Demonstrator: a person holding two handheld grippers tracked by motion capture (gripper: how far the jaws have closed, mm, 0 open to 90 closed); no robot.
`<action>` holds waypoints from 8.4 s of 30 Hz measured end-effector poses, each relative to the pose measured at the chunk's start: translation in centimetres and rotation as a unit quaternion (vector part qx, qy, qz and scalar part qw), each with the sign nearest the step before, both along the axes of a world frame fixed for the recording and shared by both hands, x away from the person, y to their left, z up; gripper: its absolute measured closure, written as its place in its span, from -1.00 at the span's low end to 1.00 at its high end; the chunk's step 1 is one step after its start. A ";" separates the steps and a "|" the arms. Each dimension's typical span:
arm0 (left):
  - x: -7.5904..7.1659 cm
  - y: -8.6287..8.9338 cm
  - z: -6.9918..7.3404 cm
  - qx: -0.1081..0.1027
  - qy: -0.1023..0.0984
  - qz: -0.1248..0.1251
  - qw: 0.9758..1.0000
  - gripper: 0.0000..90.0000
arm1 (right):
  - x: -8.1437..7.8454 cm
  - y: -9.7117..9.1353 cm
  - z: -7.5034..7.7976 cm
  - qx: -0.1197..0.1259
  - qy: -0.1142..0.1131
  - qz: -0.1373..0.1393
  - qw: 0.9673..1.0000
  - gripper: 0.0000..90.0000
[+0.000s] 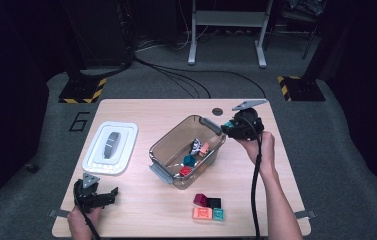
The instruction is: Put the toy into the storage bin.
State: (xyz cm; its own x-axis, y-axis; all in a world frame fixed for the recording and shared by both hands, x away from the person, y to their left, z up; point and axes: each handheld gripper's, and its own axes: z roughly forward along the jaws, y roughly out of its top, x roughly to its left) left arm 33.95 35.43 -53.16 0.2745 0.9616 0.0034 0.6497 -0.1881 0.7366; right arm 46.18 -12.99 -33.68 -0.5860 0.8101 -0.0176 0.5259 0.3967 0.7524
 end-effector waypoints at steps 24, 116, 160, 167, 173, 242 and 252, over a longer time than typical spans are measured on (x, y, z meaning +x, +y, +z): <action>0.0 0.1 0.0 0.004 0.002 -0.003 1.000 -0.85 | -0.7 5.4 -3.1 -0.001 0.037 0.074 0.997 0.30; 0.0 0.0 0.0 0.001 -0.001 0.001 1.000 -0.85 | -10.0 0.1 -15.5 -0.009 0.127 0.047 0.991 0.28; 0.0 0.0 0.0 0.001 -0.002 0.001 1.000 -0.85 | -8.9 1.1 -13.0 -0.023 0.113 0.040 0.993 0.29; 0.0 0.0 0.0 0.001 -0.002 0.001 1.000 -0.85 | -8.3 0.6 -11.4 -0.015 0.094 0.031 0.995 0.30; 0.0 0.0 0.0 0.000 -0.002 0.001 1.000 -0.85 | -7.6 0.1 -10.3 -0.006 0.077 0.027 0.997 0.30; 0.0 0.1 0.0 0.003 0.002 -0.003 1.000 -0.85 | -3.6 10.9 -4.4 -0.014 0.049 0.131 0.990 0.30; 0.0 0.1 0.0 0.004 0.002 -0.003 1.000 -0.85 | -4.3 11.9 -5.8 -0.012 0.078 0.142 0.987 0.29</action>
State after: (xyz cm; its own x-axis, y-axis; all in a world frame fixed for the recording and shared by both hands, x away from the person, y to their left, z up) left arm 33.94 35.49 -53.12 0.2807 0.9597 0.0092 0.6518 -0.1977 0.7322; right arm 41.85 -1.06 -39.50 -0.7859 0.6140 0.0737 0.5000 0.5607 0.6600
